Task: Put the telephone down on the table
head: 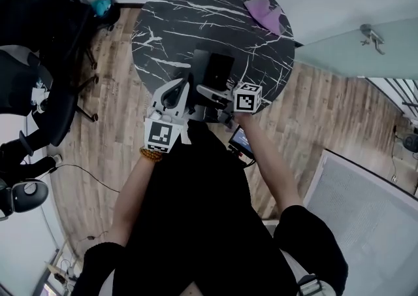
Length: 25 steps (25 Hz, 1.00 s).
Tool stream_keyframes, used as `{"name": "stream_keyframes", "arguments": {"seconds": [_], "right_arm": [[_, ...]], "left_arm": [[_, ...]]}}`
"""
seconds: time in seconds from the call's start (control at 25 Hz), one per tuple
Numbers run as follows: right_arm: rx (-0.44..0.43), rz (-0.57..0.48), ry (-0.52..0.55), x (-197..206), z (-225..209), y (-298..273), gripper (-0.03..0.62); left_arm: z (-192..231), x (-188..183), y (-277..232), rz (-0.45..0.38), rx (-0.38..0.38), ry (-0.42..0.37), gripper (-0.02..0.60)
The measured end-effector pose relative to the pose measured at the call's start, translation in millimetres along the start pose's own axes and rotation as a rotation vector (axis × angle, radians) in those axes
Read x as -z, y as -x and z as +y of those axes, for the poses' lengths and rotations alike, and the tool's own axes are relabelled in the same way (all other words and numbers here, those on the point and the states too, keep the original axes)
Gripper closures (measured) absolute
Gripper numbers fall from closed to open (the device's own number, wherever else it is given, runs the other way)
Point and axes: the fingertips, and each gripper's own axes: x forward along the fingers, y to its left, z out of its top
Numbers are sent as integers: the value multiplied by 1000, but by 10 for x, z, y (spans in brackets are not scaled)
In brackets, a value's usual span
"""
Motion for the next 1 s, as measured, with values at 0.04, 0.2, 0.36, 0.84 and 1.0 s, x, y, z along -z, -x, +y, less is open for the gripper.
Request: {"name": "stream_keyframes", "arguments": {"seconds": [0.04, 0.2, 0.36, 0.84, 1.0], "right_arm": [[4, -6, -8, 0, -33, -3, 418], [18, -7, -9, 2, -189, -54, 418], [30, -3, -58, 96, -403, -87, 418], [82, 4, -100, 164, -878, -114, 418], [92, 10, -105, 179, -953, -137, 418]], "left_arm": [[4, 15, 0, 3, 3, 3, 552], [65, 126, 14, 26, 15, 9, 552], [149, 243, 12, 48, 22, 14, 552], [212, 409, -58, 81, 32, 36, 552], [179, 438, -63, 85, 41, 37, 552]]}}
